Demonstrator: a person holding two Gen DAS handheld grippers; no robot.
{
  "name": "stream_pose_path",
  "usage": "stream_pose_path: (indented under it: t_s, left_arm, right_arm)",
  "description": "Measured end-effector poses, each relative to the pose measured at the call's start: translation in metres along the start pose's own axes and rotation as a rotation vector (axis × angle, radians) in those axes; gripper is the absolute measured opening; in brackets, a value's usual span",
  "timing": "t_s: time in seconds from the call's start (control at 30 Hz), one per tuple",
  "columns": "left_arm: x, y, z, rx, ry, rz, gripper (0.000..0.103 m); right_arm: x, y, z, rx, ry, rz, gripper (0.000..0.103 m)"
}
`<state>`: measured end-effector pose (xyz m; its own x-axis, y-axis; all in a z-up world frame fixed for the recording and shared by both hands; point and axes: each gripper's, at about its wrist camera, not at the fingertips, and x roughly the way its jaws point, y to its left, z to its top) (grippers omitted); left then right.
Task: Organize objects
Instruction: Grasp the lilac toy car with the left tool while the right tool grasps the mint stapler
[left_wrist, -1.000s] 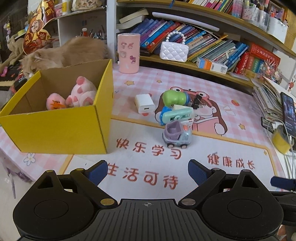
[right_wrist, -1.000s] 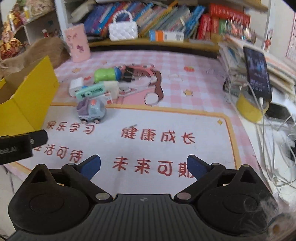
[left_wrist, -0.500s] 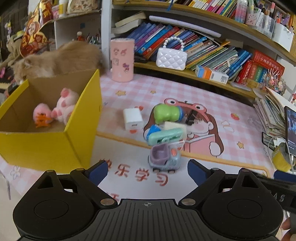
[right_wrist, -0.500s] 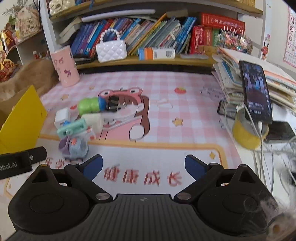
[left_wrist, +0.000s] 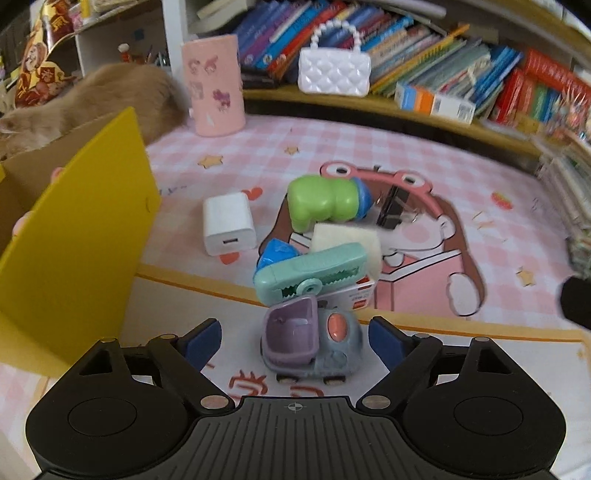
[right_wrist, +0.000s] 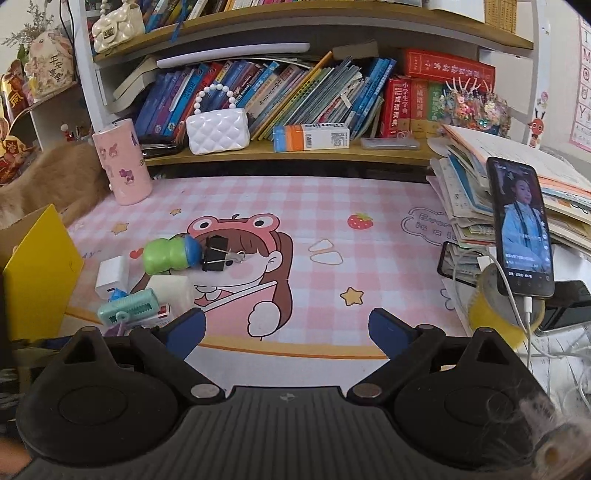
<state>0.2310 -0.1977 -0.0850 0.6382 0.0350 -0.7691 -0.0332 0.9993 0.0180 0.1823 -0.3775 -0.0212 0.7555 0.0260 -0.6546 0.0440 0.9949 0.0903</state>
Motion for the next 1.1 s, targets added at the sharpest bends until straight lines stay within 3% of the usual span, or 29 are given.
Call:
stream_pose_path:
  t_s: [0.07, 0.1, 0.37, 0.5, 0.63, 0.87, 1.1]
  left_arm:
    - [0.007, -0.003, 0.000, 0.022, 0.008, -0.006, 0.075]
    - [0.008, -0.003, 0.000, 0.026, 0.016, -0.020, 0.062]
    - [-0.026, 0.018, -0.011, -0.016, 0.011, -0.044, 0.063]
    - [-0.047, 0.047, -0.024, -0.095, 0.032, -0.035, 0.063]
    - [-0.071, 0.078, -0.037, -0.202, 0.051, -0.018, 0.063]
    - [-0.102, 0.109, -0.049, -0.296, 0.035, 0.023, 0.063]
    - [-0.118, 0.125, -0.055, -0.335, 0.026, 0.049, 0.063]
  right_arm:
    - [0.001, 0.000, 0.001, -0.004, 0.003, 0.010, 0.096]
    - [0.001, 0.000, 0.001, -0.007, 0.003, 0.012, 0.096]
    - [0.013, 0.007, -0.003, -0.042, 0.021, 0.050, 0.096]
    - [0.027, 0.022, -0.009, -0.083, 0.046, 0.098, 0.096]
    - [0.040, 0.048, -0.017, -0.184, 0.051, 0.149, 0.096]
    - [0.060, 0.103, -0.025, -0.428, 0.013, 0.294, 0.096]
    - [0.083, 0.138, -0.023, -0.641, -0.044, 0.325, 0.088]
